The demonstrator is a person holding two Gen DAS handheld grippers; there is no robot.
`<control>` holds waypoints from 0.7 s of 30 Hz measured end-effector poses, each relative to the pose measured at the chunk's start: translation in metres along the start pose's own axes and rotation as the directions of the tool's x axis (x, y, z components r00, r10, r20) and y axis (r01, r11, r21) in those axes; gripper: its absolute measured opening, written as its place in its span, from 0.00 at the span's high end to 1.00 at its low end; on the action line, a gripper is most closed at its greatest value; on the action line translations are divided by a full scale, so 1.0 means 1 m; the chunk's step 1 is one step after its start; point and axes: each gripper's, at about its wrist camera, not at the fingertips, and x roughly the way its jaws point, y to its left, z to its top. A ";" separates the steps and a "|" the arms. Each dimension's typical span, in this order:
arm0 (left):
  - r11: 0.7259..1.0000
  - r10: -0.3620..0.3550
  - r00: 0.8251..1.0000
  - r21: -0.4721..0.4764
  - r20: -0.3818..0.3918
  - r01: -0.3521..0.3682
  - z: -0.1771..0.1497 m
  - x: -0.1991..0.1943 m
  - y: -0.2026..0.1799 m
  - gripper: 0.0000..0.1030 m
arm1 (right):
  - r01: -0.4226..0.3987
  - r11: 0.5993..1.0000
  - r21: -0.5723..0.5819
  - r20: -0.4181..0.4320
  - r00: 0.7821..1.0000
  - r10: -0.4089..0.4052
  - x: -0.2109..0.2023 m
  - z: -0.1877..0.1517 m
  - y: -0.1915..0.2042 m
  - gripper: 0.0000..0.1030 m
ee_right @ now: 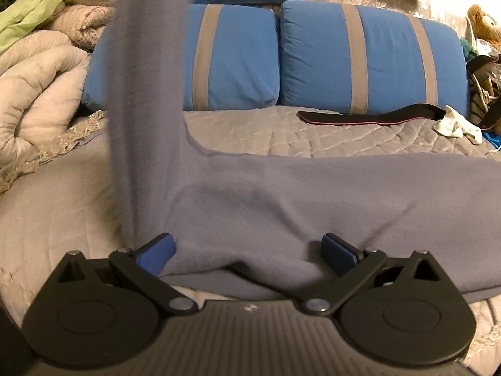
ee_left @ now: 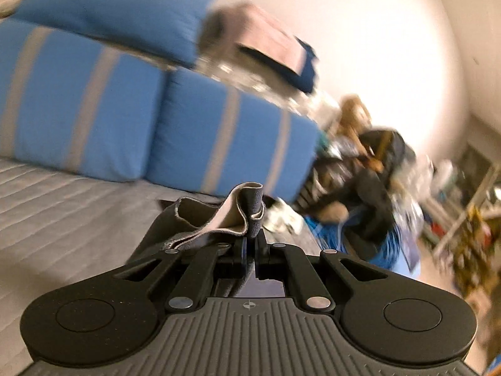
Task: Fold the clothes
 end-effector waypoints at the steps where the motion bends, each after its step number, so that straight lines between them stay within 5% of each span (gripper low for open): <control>1: 1.000 -0.017 1.000 0.016 -0.021 0.017 -0.001 0.016 -0.012 0.96 | -0.008 1.000 0.005 0.005 1.000 0.008 -0.002 -0.002 -0.004 0.00; 8: 0.993 -0.096 0.976 0.055 -0.195 0.108 -0.040 0.132 -0.049 0.94 | -0.019 1.000 -0.002 0.027 0.999 0.019 -0.008 -0.009 -0.009 0.00; 12: 0.971 -0.241 0.949 -0.052 -0.204 0.235 -0.054 0.157 -0.030 0.69 | -0.015 1.000 -0.006 0.039 0.999 0.015 -0.009 -0.012 -0.008 0.00; 14: 0.965 -0.260 0.954 -0.069 -0.151 0.253 -0.051 0.151 -0.015 0.49 | -0.009 1.000 -0.003 0.044 0.999 0.009 -0.007 -0.012 -0.008 0.00; 21: 0.988 -0.124 0.991 -0.093 -0.051 0.119 -0.043 0.125 0.049 0.39 | 0.005 1.000 0.003 0.060 0.998 -0.005 -0.006 -0.014 -0.005 0.00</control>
